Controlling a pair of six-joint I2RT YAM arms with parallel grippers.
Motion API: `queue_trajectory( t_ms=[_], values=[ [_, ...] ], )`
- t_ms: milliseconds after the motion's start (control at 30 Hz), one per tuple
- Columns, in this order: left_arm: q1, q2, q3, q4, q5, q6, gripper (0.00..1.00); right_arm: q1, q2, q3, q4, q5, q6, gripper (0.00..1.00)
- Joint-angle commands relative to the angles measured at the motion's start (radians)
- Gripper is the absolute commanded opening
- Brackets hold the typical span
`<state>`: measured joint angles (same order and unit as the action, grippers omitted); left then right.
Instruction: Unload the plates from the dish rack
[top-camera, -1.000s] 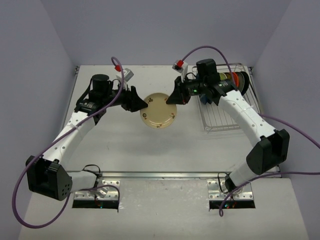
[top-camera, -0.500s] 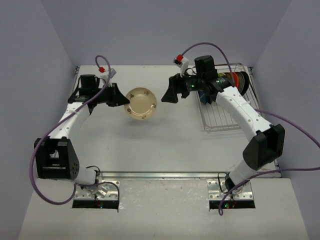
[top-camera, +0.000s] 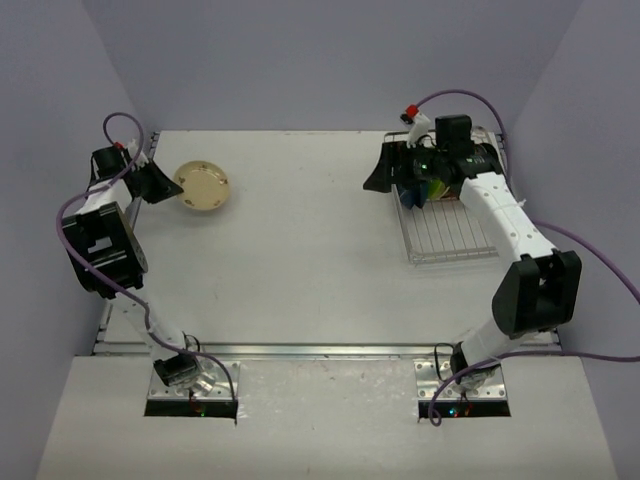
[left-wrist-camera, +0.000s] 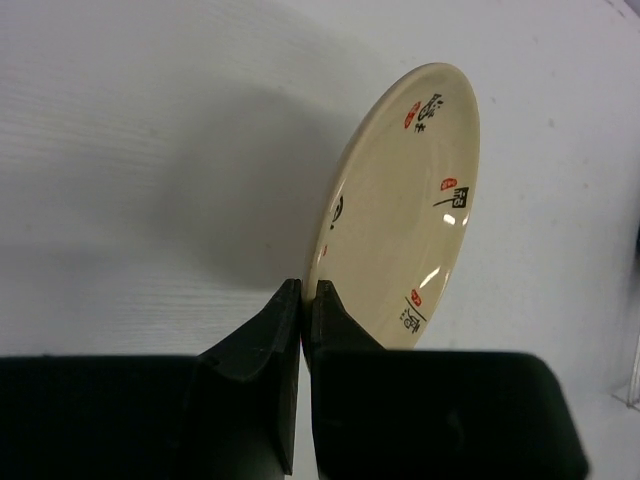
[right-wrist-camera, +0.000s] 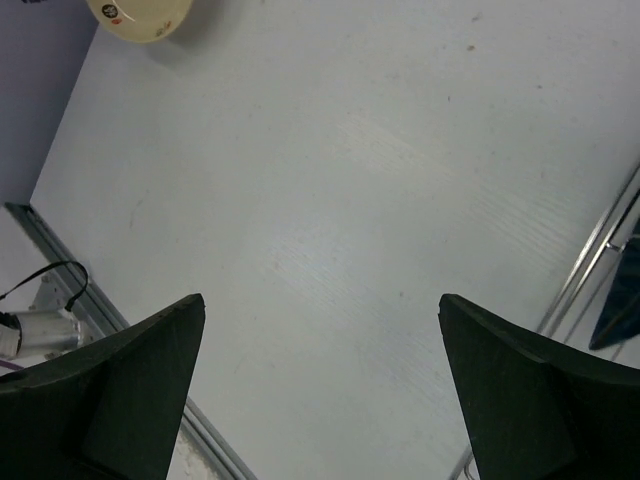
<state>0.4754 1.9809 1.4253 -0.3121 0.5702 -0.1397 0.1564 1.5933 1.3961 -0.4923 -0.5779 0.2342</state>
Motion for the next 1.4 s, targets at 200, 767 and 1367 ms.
queue_trajectory(
  t_ms=[200, 767, 1367],
  values=[
    [0.015, 0.196, 0.127, 0.034, -0.150, 0.016, 0.00, -0.035, -0.111, -0.051, -0.025, 0.023, -0.082, 0.99],
    [0.014, 0.201, 0.114, -0.022, -0.331, 0.113, 0.42, -0.040, -0.113, -0.023, -0.036, 0.209, -0.119, 0.99],
    [-0.307, -0.609, -0.143, 0.050, -0.324, 0.271, 0.69, -0.410, 0.013, 0.150, 0.049, 0.374, -0.257, 0.80]
  ],
)
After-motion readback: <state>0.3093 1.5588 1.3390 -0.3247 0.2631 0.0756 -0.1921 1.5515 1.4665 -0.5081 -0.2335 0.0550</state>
